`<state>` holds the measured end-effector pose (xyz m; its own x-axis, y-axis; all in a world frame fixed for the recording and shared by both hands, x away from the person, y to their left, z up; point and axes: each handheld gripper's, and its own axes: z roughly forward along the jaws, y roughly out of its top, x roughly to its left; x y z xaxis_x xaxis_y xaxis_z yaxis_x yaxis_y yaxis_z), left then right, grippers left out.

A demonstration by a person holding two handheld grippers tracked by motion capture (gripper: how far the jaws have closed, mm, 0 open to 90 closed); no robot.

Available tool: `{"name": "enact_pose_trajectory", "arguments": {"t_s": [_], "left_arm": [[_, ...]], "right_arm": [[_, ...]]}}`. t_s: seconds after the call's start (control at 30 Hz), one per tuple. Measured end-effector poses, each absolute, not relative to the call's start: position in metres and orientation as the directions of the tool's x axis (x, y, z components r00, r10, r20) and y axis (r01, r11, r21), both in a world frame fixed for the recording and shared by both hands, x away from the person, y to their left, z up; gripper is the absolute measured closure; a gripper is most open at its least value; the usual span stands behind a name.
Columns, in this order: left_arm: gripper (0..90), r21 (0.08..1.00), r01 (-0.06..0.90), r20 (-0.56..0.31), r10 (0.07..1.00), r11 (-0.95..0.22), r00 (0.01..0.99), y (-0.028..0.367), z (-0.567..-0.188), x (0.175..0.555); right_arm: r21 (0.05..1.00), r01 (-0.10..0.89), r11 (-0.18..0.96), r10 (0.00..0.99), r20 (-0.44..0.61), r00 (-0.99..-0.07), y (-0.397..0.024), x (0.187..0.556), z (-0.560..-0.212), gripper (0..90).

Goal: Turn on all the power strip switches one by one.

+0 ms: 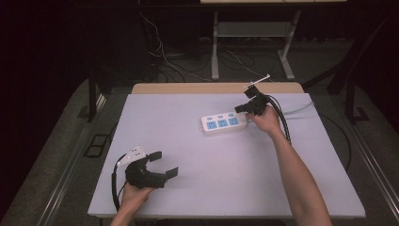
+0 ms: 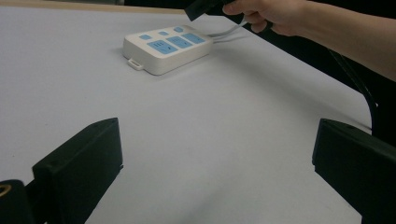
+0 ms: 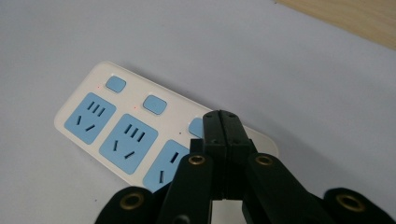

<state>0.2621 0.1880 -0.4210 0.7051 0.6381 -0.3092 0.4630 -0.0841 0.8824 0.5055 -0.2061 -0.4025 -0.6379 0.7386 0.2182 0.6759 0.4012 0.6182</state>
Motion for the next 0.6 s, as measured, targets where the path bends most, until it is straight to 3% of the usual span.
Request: {"name": "enact_pose_trajectory", "arguments": {"t_s": [0.6], "left_arm": [[0.3, 0.884, 0.461, -0.308, 0.641, -0.081, 0.703, 0.190, -0.420, 0.262]], "right_arm": [[0.626, 0.676, 0.388, 0.732, 0.237, -0.639, -0.190, 0.509, -0.418, 90.0]]}}
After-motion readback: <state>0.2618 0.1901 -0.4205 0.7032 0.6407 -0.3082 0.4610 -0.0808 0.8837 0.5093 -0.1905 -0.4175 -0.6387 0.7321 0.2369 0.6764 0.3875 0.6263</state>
